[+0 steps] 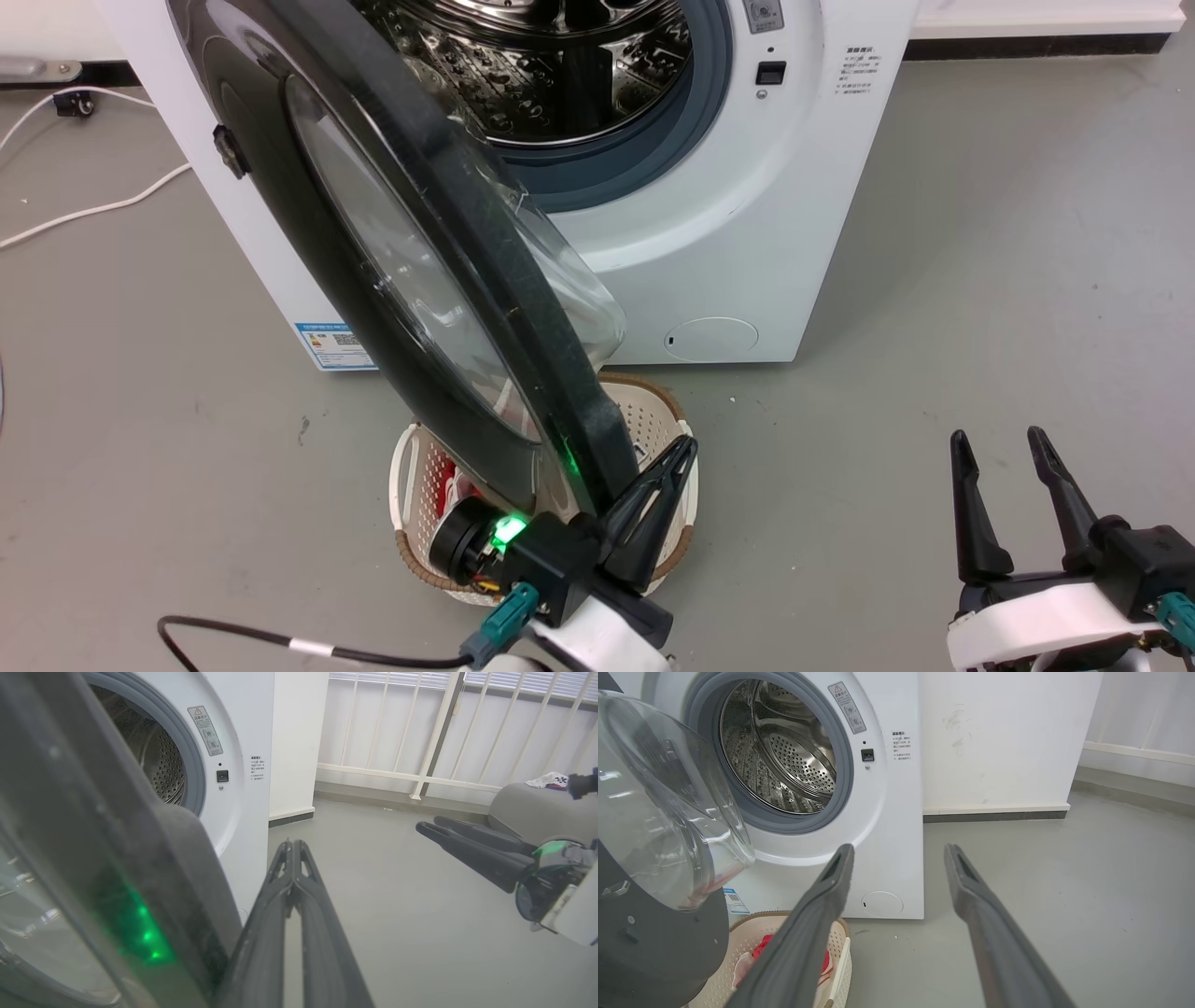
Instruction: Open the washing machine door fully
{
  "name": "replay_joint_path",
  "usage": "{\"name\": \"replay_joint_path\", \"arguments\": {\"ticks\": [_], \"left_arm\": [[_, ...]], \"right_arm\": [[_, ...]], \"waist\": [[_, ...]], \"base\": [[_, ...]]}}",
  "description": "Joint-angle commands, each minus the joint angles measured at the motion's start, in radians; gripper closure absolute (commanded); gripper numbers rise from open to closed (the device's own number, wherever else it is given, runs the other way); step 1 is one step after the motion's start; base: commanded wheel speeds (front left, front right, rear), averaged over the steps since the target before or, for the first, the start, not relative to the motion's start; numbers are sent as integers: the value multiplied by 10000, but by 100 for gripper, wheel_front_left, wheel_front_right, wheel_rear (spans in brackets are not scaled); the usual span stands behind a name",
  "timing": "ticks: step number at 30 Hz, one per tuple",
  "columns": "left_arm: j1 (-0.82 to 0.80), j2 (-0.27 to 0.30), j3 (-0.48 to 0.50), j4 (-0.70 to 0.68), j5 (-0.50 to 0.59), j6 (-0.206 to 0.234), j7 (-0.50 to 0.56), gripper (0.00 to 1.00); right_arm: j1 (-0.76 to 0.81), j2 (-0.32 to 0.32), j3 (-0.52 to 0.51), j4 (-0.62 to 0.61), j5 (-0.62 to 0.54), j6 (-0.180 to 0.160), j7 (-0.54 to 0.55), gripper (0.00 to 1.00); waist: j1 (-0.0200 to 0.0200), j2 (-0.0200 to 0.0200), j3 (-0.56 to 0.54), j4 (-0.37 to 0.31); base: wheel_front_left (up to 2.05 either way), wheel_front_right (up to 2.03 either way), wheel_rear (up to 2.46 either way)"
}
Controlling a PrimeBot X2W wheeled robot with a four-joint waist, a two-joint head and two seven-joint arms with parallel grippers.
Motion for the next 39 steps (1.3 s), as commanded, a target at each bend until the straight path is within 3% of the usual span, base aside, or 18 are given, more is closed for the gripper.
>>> {"name": "replay_joint_path", "arguments": {"ticks": [1,19,29,39], "left_arm": [[96,377,467,69,31,344,-38,100],[2104,1015,929,-2177,-31,1626,315,100],[3151,1210,828,-3394,18,2112,611,100],[3391,1431,1527,-3182,-267,2515,492,100]], "right_arm": [[-110,29,26,18,19,-7,20,0],[120,29,-100,68,-75,-7,149,0],[321,26,-325,-202,-140,-7,303,0],[297,26,-462,-410,-238,-7,396,0]], "waist": [[0,0,-21,-5],[0,0,-247,650],[0,0,-207,1936],[0,0,-41,3151]], "base": [[0,0,0],[0,0,0],[0,0,0],[0,0,0]]}}
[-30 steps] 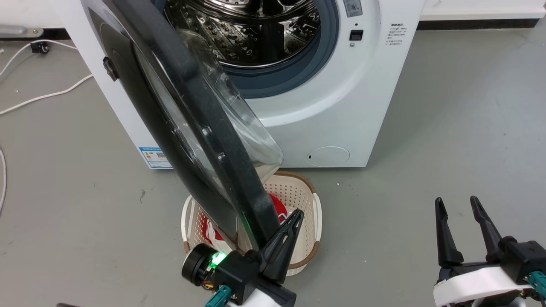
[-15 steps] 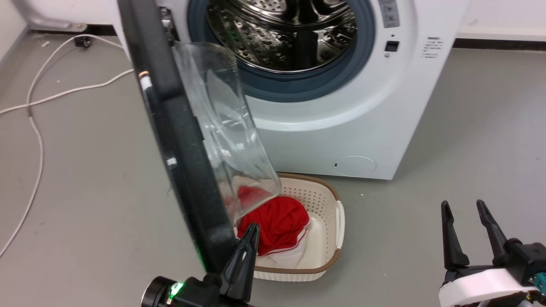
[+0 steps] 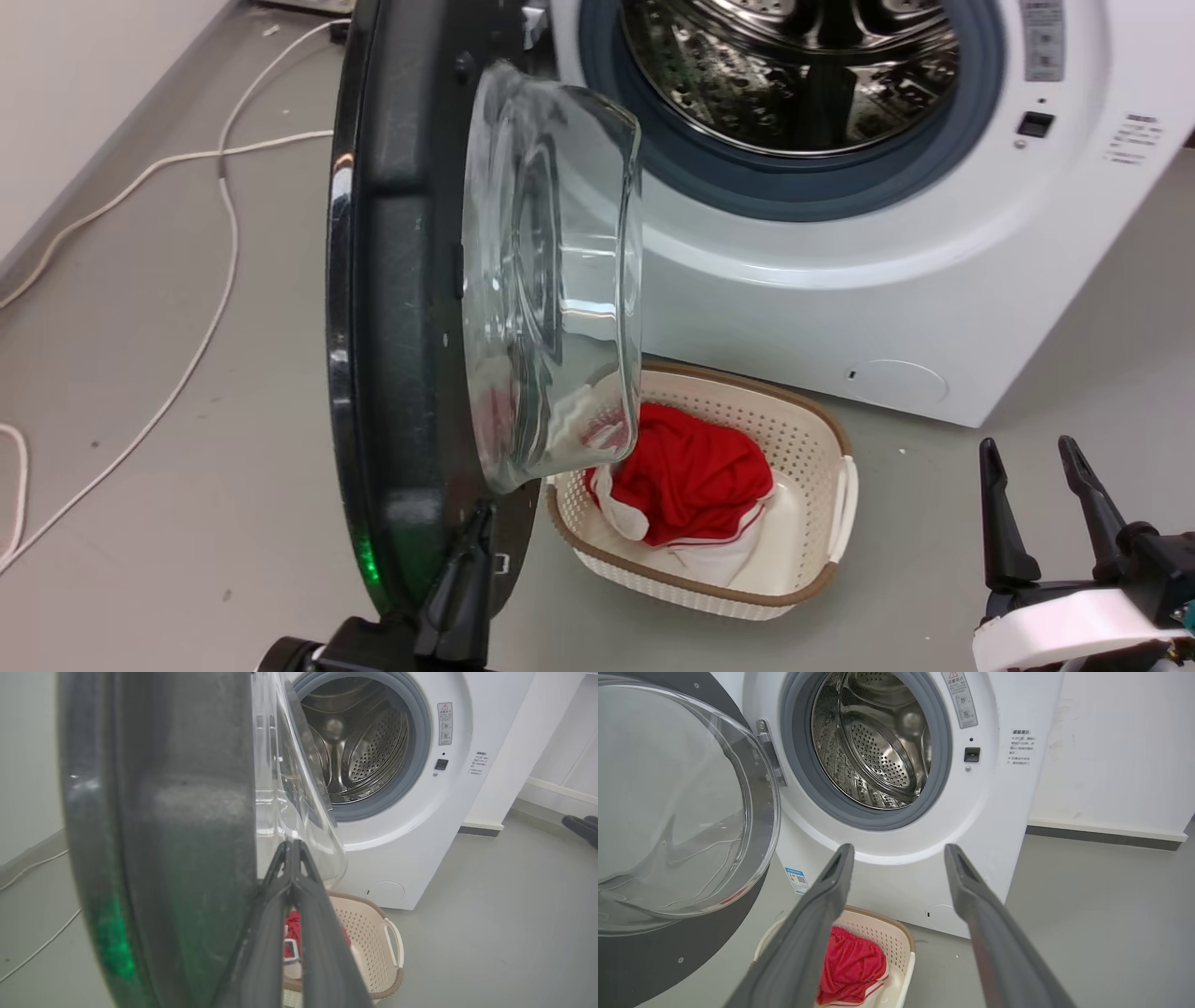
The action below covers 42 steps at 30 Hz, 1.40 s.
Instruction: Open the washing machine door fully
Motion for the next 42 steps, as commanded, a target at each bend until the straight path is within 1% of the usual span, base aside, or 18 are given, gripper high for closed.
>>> {"name": "replay_joint_path", "arguments": {"ticks": [1,5,10,17,21,26,30,37,42], "left_arm": [[157,88,256,102,-95,158,-82,100],[187,166,807,232,-398,343,-265,100],[-1,294,1642,630,-960,425,-489,100],[-654,526,2844,1475,-1683,295,-802,100],[-988,555,3398,1930,-2036,230,-917,100],[-1664,658,4143,2603,-2385,11,-1057,100],[-2289,885,4734,3332,-2567,-294,-1105,100],[-3661,1383,5746,4613,-2592,-1019,-1131,100],[-4397,1359,6463,5479,-2330,-1505,-1109,100]], "right_arm": [[47,20,-40,-63,-8,-7,14,0],[67,20,-107,-113,-20,-7,37,0],[-55,19,-32,-193,-60,-7,121,0],[-202,19,-66,-325,-174,-7,240,0],[-203,20,-126,-402,-216,-7,300,0],[-291,20,-178,-533,-292,-7,369,0],[-383,20,-180,-659,-372,-7,444,0],[-688,19,-127,-823,-549,-7,614,0],[-848,19,-109,-832,-598,-7,610,0]], "waist": [[-1,0,59,329],[-1,0,86,630],[-1,0,178,725],[-1,0,411,704],[-1,0,540,695],[-1,0,794,691],[-1,0,1043,685],[-1,0,1486,558],[-1,0,1717,429]], "base": [[0,0,0],[0,0,0],[0,0,0],[0,0,0],[0,0,0],[0,0,0],[0,0,0],[0,0,0],[0,0,0]]}}
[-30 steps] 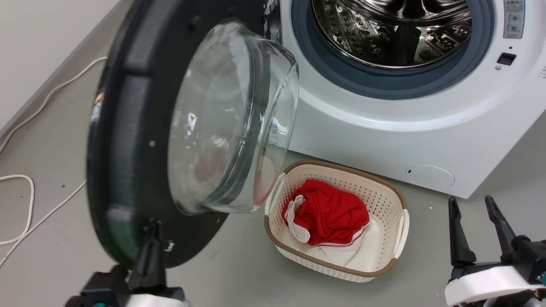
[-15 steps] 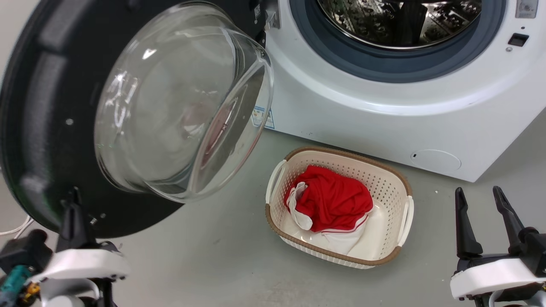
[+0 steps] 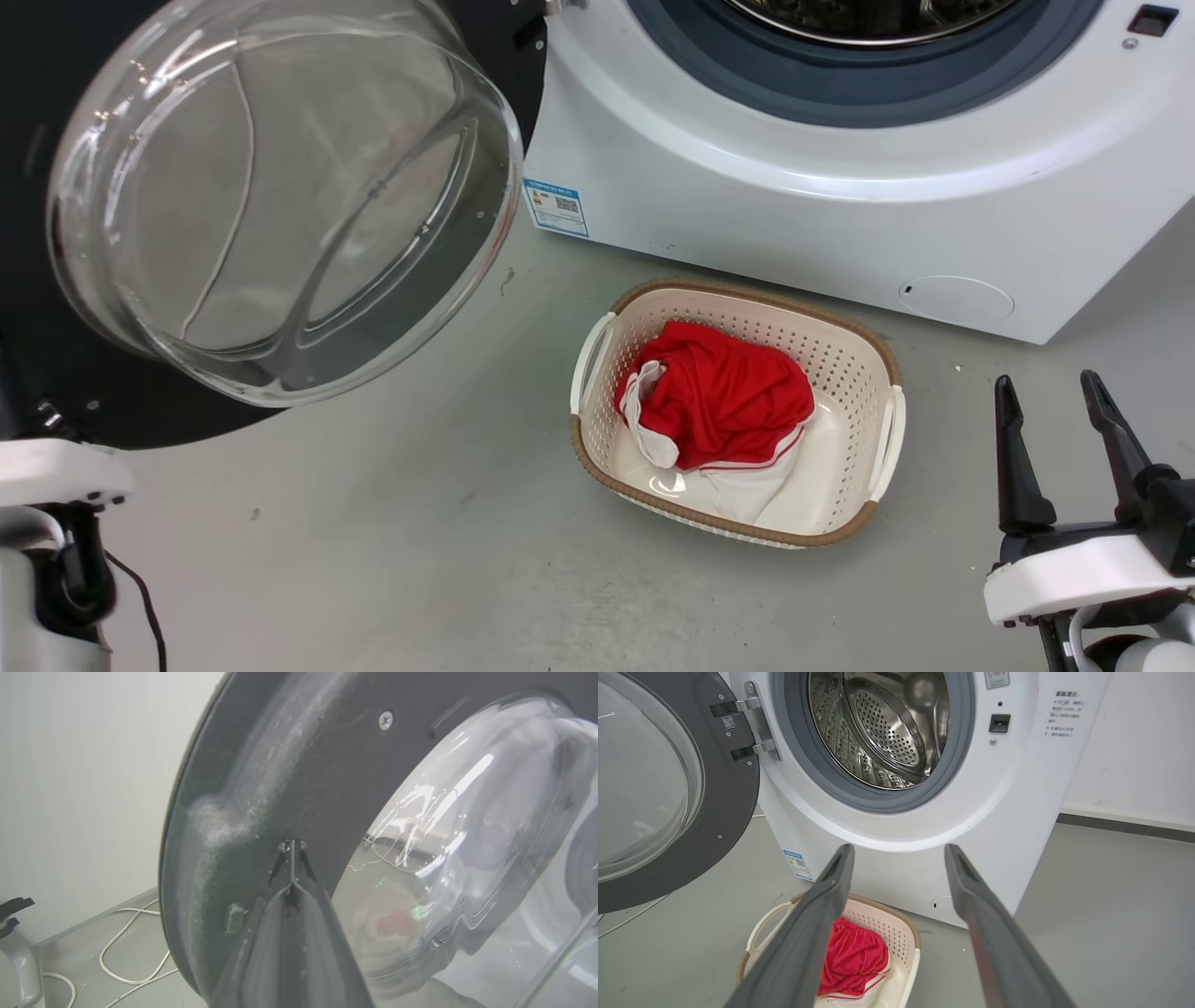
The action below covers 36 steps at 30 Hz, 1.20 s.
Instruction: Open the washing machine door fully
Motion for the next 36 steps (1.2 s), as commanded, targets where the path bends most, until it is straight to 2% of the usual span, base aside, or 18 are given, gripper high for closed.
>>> {"name": "replay_joint_path", "arguments": {"ticks": [1,11,17,18,24,29,36], "left_arm": [[-256,44,189,204,75,-55,-19,100],[-1044,108,1176,1491,781,-824,-21,100],[-69,-465,1473,782,1512,-906,-23,100],[613,-854,1474,159,1919,-933,-23,100],[1943,-1683,996,-1269,2838,-1013,-23,100],[2576,-2309,155,-1995,3359,-1216,-22,100],[2284,-2585,-832,-1982,3703,-1597,-23,100]], "right_arm": [[-193,15,25,-4,-1,-7,-26,0],[-254,17,69,180,61,-7,-109,0],[-57,17,93,461,273,-7,-315,0],[38,17,111,564,358,-7,-413,0],[204,15,197,723,498,-7,-516,0],[227,15,268,805,525,-7,-586,0],[227,15,341,915,584,-7,-613,0]], "waist": [[-1,0,57,-65],[-1,0,11,-339],[-1,0,-434,-526],[-1,0,-674,-610],[-1,0,-1067,-794],[-1,0,-1285,-1076],[-1,0,-1529,-1643]], "base": [[0,0,0],[0,0,0],[0,0,0],[0,0,0],[0,0,0],[0,0,0],[0,0,0]]}}
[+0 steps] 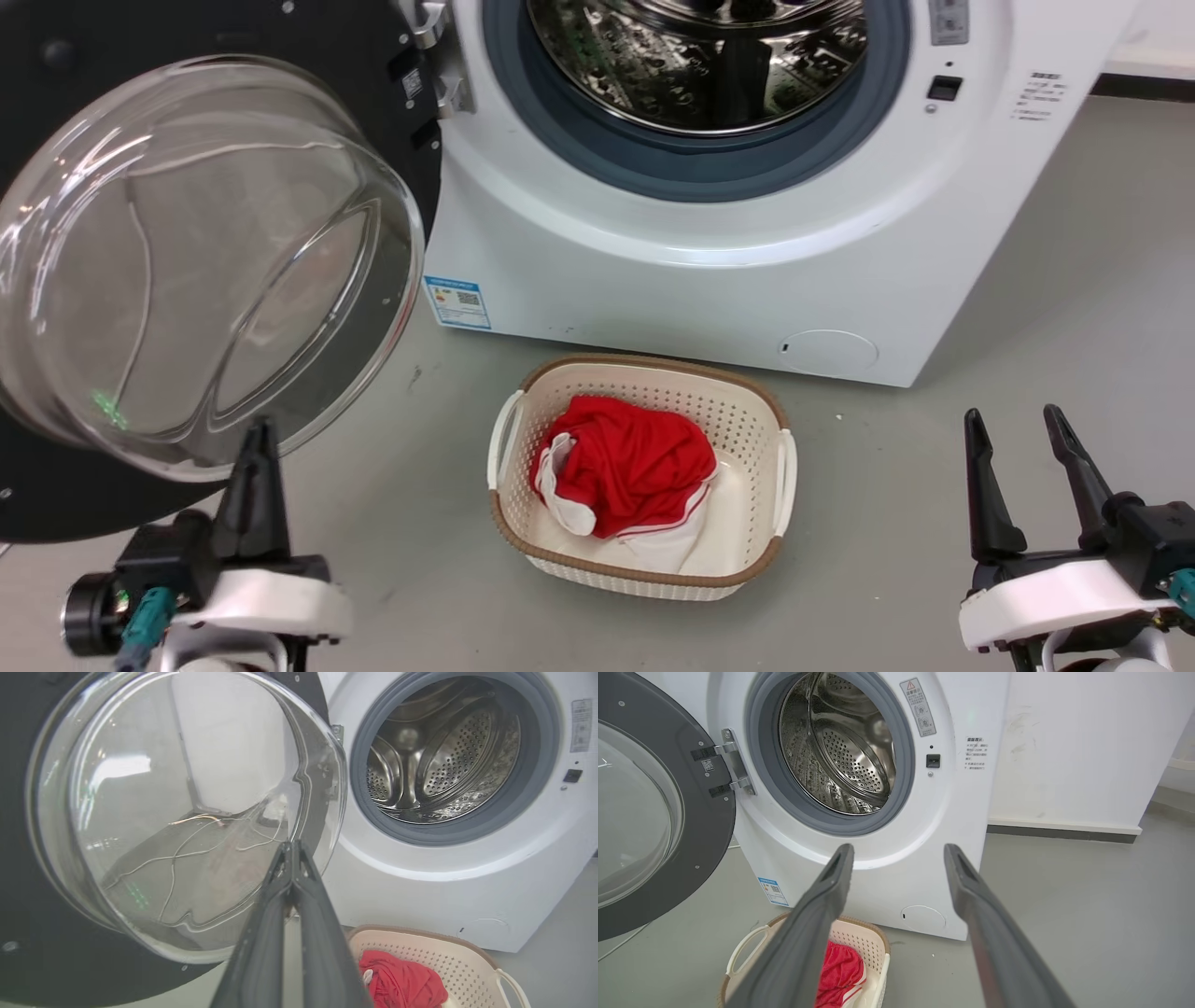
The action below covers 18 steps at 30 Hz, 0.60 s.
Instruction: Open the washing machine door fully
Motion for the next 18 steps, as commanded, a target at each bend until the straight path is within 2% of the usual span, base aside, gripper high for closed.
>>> {"name": "replay_joint_path", "arguments": {"ticks": [1,3,5,8,10,13,14,18], "left_arm": [[-257,-29,-173,67,128,-95,-24,100],[-373,-47,-427,137,253,-155,-25,100],[-521,-58,-644,250,353,-184,-25,74],[-715,-72,-897,410,475,-247,-25,62],[-813,-94,-1014,456,504,-245,-25,47],[-924,-102,-1076,505,626,-177,-25,8],[-927,-106,-1081,537,639,-142,-25,0],[-898,-51,-1134,680,746,-83,-25,0]], "right_arm": [[49,17,1,44,68,-7,-48,0],[25,17,26,72,95,-7,-82,0],[-19,17,100,103,113,-7,-88,0],[-96,15,188,160,140,-7,-95,0],[-140,17,229,196,170,-7,-117,0],[-122,17,307,249,199,-7,-166,0],[-112,15,320,267,189,-7,-171,0],[-65,15,334,307,173,-7,-192,0]], "waist": [[1,0,-115,-259],[1,0,-181,-472],[1,0,-218,-697],[1,0,-259,-1014],[1,0,-292,-1208],[1,0,-365,-1446],[1,0,-395,-1516],[1,0,-448,-1673]], "base": [[0,0,0],[0,0,0],[0,0,0],[0,0,0],[0,0,0],[0,0,0],[0,0,0],[0,0,0]]}}
